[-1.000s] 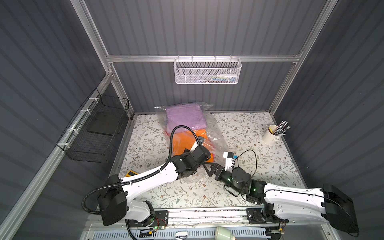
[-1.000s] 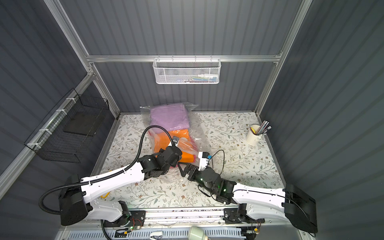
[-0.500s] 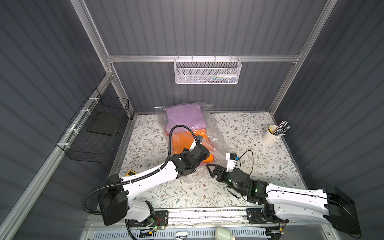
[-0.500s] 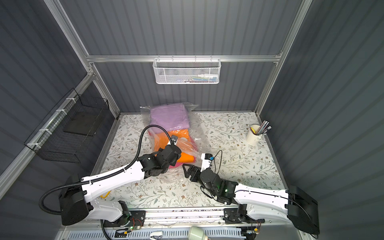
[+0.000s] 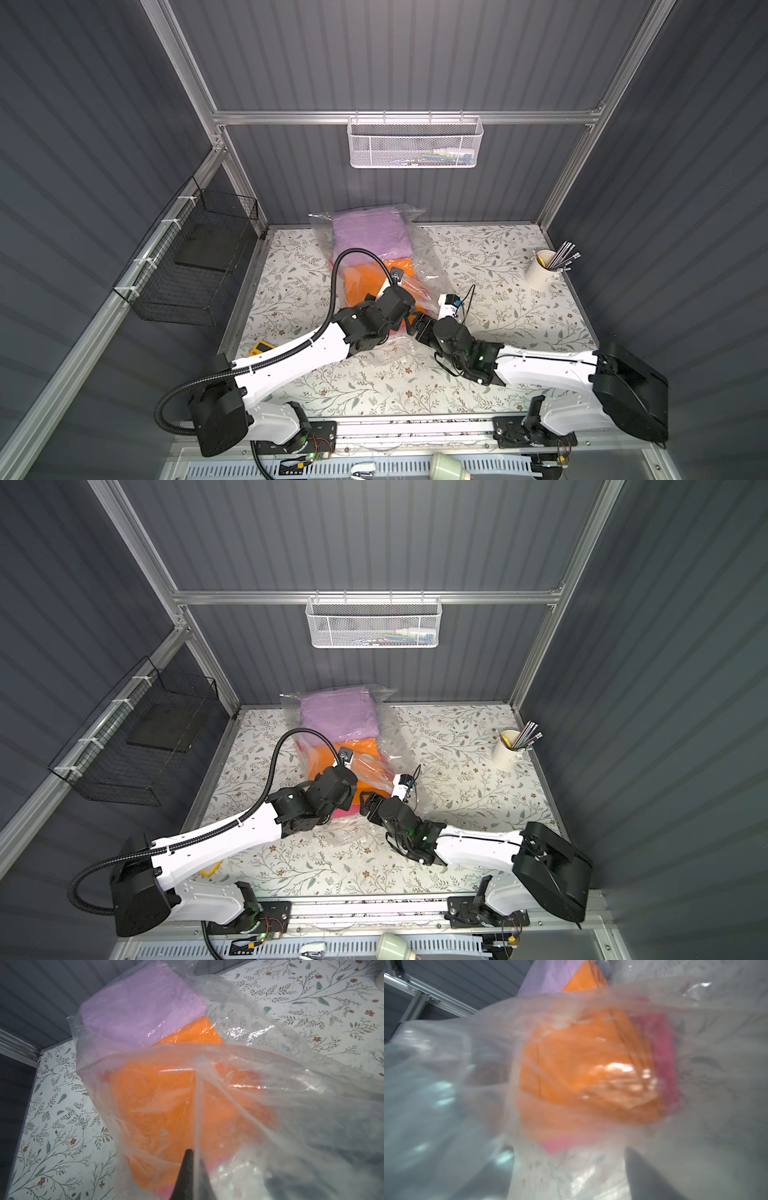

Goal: Take the trousers out of the vacuum bag
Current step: Take out the trousers from the vacuum bag.

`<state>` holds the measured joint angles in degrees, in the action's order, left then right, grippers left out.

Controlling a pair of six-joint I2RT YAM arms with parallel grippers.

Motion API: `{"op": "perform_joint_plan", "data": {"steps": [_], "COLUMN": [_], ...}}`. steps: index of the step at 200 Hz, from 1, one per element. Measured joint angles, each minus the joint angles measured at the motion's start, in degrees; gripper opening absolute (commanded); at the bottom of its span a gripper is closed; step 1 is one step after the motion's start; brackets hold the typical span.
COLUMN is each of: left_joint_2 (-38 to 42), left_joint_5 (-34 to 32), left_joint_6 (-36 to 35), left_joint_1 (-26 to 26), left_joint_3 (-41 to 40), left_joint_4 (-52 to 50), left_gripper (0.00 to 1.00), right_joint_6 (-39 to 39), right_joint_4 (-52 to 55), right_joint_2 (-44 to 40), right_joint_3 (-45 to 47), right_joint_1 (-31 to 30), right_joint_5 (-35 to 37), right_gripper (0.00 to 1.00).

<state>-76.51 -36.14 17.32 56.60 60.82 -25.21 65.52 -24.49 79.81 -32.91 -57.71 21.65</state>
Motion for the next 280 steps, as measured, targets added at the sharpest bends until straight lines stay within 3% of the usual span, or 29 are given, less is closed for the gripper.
{"op": "perform_joint_plan", "data": {"steps": [96, 156, 240, 280], "left_joint_2": [2.1, 2.1, 1.5, 1.2], "left_joint_5": [1.3, 1.7, 2.0, 2.3], "left_joint_6": [-0.5, -0.7, -0.7, -0.7], "left_joint_1": [-0.1, -0.1, -0.2, -0.2], "left_joint_3": [0.0, 0.2, 2.0, 2.0], "left_joint_4": [0.0, 0.0, -0.4, -0.4], "left_gripper": [0.0, 0.0, 0.0, 0.0], "right_joint_6": [8.0, 6.5, 11.0, 11.1], "right_joint_4": [0.2, 4.8, -1.2, -4.2], "right_joint_2": [5.3, 0.2, 10.3, 11.4], "right_joint_3": [3.0, -6.0, -1.3, -1.3], "right_joint_1": [1.0, -0.8, -0.3, 0.5], "right_joint_5": [-0.9, -0.6, -3.1, -3.9], "right_gripper": [0.84, 0.87, 0.87, 0.86]}}
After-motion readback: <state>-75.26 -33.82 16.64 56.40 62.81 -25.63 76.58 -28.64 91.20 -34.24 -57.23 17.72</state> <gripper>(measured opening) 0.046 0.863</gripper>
